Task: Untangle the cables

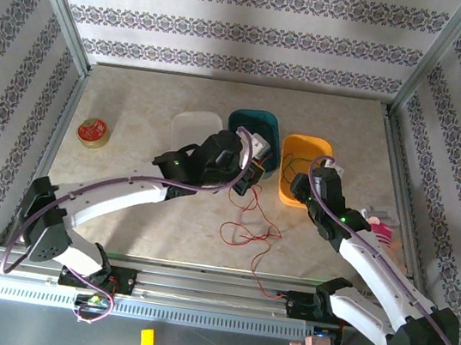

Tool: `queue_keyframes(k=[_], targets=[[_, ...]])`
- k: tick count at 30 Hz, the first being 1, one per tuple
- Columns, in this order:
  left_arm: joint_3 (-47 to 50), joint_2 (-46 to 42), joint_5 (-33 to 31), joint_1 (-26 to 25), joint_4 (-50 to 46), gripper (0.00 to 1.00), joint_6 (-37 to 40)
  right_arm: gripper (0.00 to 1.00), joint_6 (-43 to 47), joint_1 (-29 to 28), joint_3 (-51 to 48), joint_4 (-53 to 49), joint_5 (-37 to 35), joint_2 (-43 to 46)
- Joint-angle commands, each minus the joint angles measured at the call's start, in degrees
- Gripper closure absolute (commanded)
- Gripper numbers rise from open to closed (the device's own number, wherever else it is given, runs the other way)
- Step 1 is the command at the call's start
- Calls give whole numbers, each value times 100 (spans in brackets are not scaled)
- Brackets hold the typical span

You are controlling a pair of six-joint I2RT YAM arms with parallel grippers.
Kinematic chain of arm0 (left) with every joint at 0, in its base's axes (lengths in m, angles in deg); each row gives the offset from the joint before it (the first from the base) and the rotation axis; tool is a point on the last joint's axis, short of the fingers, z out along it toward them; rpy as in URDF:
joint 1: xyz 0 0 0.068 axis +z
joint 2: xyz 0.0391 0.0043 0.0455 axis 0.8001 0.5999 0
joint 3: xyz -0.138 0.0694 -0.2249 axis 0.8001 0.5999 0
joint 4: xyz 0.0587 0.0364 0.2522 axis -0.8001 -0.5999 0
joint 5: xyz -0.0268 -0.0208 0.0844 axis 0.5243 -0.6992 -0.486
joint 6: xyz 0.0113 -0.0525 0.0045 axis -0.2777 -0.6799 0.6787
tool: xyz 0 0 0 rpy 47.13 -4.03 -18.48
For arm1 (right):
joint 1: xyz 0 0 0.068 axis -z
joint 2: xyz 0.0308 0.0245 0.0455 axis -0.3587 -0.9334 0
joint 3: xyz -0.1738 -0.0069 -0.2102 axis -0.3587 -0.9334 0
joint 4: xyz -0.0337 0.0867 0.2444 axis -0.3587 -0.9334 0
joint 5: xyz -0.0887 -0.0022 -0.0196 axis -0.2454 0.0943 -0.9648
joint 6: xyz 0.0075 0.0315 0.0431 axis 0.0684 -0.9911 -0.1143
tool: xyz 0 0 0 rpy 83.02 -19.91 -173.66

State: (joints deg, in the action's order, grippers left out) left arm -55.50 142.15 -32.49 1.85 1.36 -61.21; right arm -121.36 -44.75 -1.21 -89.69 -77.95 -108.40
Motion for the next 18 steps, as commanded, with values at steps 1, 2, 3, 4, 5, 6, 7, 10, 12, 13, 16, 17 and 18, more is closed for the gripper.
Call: queue_keyframes(k=[1, 2, 3, 4, 5, 6, 7, 10, 12, 13, 16, 17, 18], targets=[[-75, -241, -160, -43, 69, 100, 406, 55, 0, 60, -32, 1, -114, 63], [-140, -337, -226, -39, 68, 100, 499, 55, 18, 72, -24, -2, -114, 76], [-219, -405, -288, -33, 78, 100, 590, 55, 34, 78, -23, -2, -107, 84], [-289, -468, -285, -24, 85, 100, 639, 55, 36, 90, -23, -4, -106, 92], [-370, -532, -154, 7, 94, 100, 667, 55, 45, 96, -15, -16, -105, 103], [-467, -583, 18, 30, 95, 100, 697, 55, 53, 105, -15, -18, -105, 115], [-536, -632, 150, 40, 95, 100, 736, 55, 61, 118, -15, -22, -114, 132], [-708, -796, 525, 40, 76, 100, 860, 55, 87, 149, -32, -30, -90, 168], [-796, -936, 648, 42, 62, 100, 951, 55, 184, 158, -54, 44, 81, 183], [-848, -980, 633, 40, 33, 100, 964, 55, 286, 158, -65, 123, 239, 174], [-1057, -1076, 460, 45, -124, 100, 1090, 54, 800, 79, -85, 362, 1308, 93], [-1105, -1092, 442, 46, -156, 100, 1144, 54, 1012, 10, -89, 430, 1740, 65], [-1143, -1109, 418, 40, -176, 100, 1191, 53, 1221, -94, -93, 479, 2124, 26]])
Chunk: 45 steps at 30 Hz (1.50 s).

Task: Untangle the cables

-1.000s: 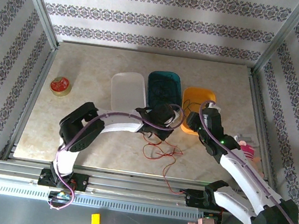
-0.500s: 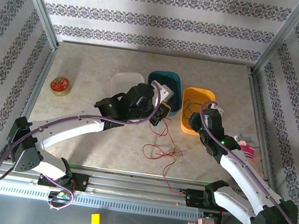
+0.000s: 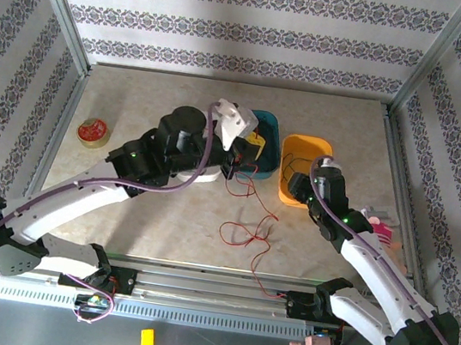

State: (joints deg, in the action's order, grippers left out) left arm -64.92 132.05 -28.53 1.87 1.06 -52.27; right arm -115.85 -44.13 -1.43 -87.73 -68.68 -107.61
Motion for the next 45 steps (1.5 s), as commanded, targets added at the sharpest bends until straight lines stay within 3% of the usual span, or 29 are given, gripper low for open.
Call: queue_keyframes(k=[1, 9, 14, 21, 29, 33, 36, 42, 45], targets=[[-233, -111, 7, 43, -154, 100, 322, 51, 827, -266, -80, 280, 1485, -100], [-507, -97, 187, 38, -261, 100, 442, 46, 1001, -770, -127, 659, 2648, -989], [-564, -70, -80, 38, -222, 100, 568, 47, 1304, -929, 225, 152, 3107, -1698], [-646, -137, -566, 38, -50, 100, 835, 48, 954, -745, -145, 5, 1921, -1392], [-658, -71, -470, 38, -124, 100, 899, 47, 873, -718, -449, 459, 1849, 114], [-385, -106, -975, 55, 91, 100, 858, 46, 901, -720, -353, 371, 1491, 535], [-457, 63, -1376, 417, -54, 100, 597, 46, 946, -710, -276, 306, 1301, 466], [-539, 586, -423, 1678, -240, 100, -133, 46, 923, -789, -142, 263, 1406, 173], [-747, 1157, -605, 1998, -629, 100, -155, 46, 914, -815, -125, 242, 1354, 142]])
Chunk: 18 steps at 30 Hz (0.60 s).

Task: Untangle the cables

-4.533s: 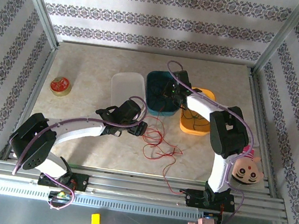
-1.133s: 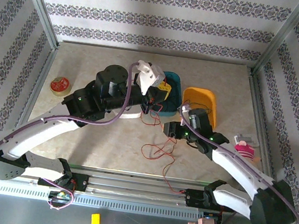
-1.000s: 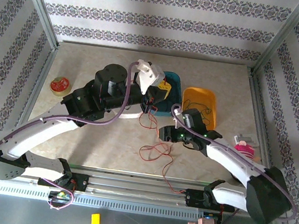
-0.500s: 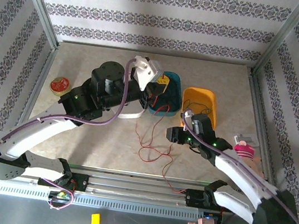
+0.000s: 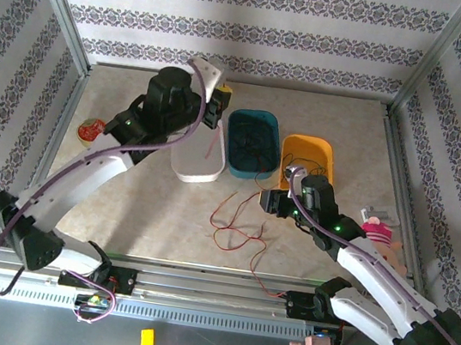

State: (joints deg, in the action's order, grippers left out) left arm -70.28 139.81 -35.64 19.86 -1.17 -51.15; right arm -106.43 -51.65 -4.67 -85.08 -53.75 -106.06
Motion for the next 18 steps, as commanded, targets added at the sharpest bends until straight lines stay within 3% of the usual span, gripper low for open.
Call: queue_keyframes(k=[1, 6, 13, 18], targets=[[-244, 610, -78, 281, -502, 100, -295, 46, -29, -66, 212, -50, -151, -17], [-406, 1762, 1, 682, -688, 100, -569, 46, 15, -74, 217, -161, -192, -5], [-541, 3063, 239, 790, -434, 100, -1059, 46, 94, -106, 353, -379, -233, -22], [-271, 3222, 644, 792, -122, 78, -1386, 46, 106, -145, 314, -432, -259, -26]])
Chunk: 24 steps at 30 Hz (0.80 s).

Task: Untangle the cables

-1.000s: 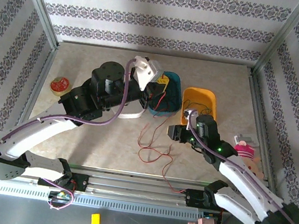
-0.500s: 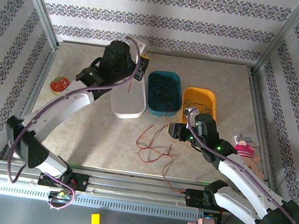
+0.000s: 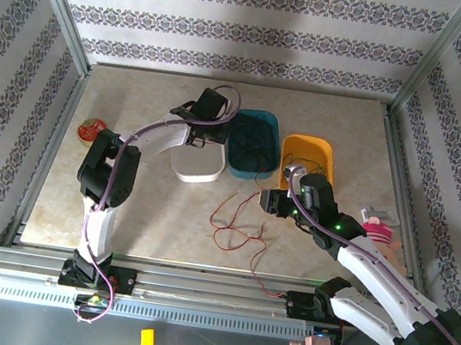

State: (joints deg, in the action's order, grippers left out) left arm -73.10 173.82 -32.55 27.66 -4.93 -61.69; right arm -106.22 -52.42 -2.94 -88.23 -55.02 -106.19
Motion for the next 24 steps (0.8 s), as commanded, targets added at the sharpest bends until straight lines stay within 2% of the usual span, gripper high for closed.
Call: queue_keyframes(k=[1, 4, 7, 10, 14, 20, 24], targets=[[92, -230, 406, 14, 321, 75, -385, 46, 91, -79, 140, -123, -130, -17], [357, -437, 667, 1, 496, 62, -536, 46, 87, -103, 140, -128, -186, -29], [677, -737, 715, -8, 611, 36, -636, 46, 82, -121, 140, -102, -223, -22], [1069, -1273, 654, -60, 804, 23, -625, 46, 70, -132, 138, -78, -248, -15], [1439, -1973, 507, -366, 807, 16, -301, 46, -28, -151, 72, -24, -500, -28], [1695, -2348, 63, -1689, -243, 10, 894, 46, -209, -149, 0, -6, -803, -79], [2030, -2287, 6, -2345, -757, 9, 1054, 46, -344, -125, -57, -125, -1219, -31]])
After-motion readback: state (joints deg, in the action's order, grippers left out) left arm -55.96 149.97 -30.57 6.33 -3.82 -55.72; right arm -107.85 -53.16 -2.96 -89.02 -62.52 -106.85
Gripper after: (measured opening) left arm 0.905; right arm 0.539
